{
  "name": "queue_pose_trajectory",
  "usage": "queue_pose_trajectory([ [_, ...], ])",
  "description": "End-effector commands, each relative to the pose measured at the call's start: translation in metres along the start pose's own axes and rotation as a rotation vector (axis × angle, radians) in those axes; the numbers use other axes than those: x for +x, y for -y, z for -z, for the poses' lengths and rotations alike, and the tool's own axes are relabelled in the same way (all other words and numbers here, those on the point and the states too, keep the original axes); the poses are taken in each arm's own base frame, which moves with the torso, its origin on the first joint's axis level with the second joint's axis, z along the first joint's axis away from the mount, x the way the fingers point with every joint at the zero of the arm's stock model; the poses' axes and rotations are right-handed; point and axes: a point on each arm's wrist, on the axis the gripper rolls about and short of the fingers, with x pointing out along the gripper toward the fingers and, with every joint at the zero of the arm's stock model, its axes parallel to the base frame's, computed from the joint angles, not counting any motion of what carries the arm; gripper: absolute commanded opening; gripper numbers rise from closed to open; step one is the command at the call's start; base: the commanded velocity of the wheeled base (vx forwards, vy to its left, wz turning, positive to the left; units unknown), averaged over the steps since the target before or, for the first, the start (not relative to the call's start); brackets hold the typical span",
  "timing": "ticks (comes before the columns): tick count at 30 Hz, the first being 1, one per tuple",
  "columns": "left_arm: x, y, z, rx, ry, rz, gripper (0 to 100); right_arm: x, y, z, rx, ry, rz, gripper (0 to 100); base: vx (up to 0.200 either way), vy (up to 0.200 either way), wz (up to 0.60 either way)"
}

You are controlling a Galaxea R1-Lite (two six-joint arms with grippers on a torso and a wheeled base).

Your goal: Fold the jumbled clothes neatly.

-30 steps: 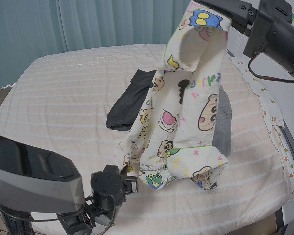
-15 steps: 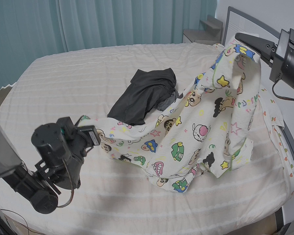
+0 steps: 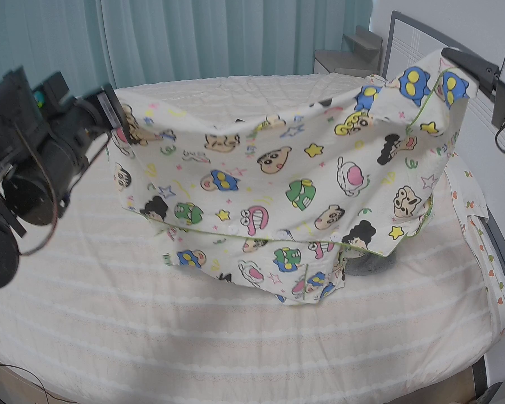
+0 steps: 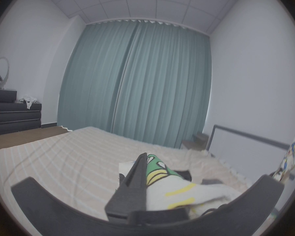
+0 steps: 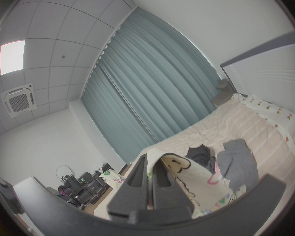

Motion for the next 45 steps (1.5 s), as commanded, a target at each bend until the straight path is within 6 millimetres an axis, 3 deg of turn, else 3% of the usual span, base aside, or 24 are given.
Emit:
queue_pose_trajectory([
  [1, -0.035, -0.006, -0.085, -0.146, 0.170, 0.068, 0, -0.019, -0.030, -0.035, -0.012, 0.108, -0.094, 0, 0.000, 0.000, 0.00],
  [6, -0.060, -0.007, -0.077, -0.154, 0.125, 0.140, 0, -0.024, -0.030, -0.024, 0.000, 0.066, -0.110, 0, 0.000, 0.000, 0.00],
  [13, -0.076, -0.022, -0.056, -0.107, 0.065, 0.143, 0, -0.037, -0.027, -0.015, 0.016, 0.041, -0.108, 0, 0.000, 0.000, 0.00],
  [19, -0.079, -0.024, -0.045, -0.092, 0.036, 0.143, 0, -0.041, -0.030, -0.012, 0.032, 0.022, -0.132, 0, 0.000, 0.000, 0.00],
  [24, -0.080, -0.026, -0.039, -0.080, 0.019, 0.145, 0, -0.042, -0.032, -0.012, 0.094, 0.009, -0.151, 0, -0.200, 0.000, 0.00],
  [31, -0.084, -0.030, -0.042, -0.078, 0.027, 0.144, 0, -0.042, -0.032, -0.013, 0.118, 0.004, -0.164, 0, -0.200, 0.000, 0.00],
  [45, -0.086, -0.033, -0.043, -0.063, 0.033, 0.140, 0, -0.041, -0.030, -0.010, 0.119, -0.005, -0.150, 0, 0.000, 0.029, 0.00],
])
